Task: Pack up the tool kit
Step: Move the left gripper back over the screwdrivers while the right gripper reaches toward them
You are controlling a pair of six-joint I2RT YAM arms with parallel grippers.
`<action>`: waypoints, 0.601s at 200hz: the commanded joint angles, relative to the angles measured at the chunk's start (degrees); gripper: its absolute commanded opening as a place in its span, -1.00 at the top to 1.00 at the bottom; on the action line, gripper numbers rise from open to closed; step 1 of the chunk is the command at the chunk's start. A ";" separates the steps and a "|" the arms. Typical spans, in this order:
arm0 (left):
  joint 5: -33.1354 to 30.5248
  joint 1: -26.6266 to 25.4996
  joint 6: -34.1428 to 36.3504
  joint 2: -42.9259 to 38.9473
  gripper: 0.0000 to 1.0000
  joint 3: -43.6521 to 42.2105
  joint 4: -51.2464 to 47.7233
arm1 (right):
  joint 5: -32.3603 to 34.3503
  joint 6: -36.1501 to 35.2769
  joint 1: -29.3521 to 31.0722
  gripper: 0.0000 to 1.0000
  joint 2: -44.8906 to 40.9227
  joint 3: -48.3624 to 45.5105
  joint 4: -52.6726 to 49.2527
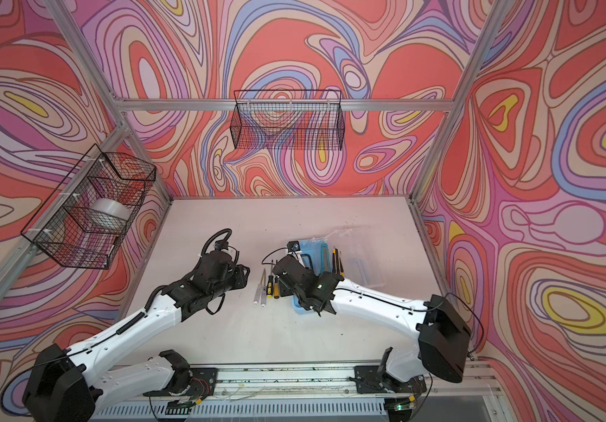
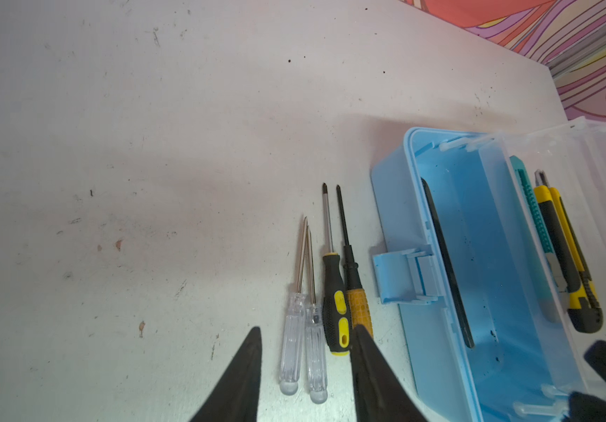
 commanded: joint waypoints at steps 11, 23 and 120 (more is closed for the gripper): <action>5.93 3.48 1.15 -0.60 0.24 -3.72 1.27 | -1.07 2.75 1.80 0.05 4.99 3.96 0.83; 8.03 4.86 0.85 -0.20 0.25 -4.99 3.36 | -1.10 3.08 2.27 0.07 7.19 5.26 0.47; 10.94 7.09 0.94 3.07 0.29 -6.24 8.32 | 0.66 7.49 2.25 0.29 19.04 9.56 -1.87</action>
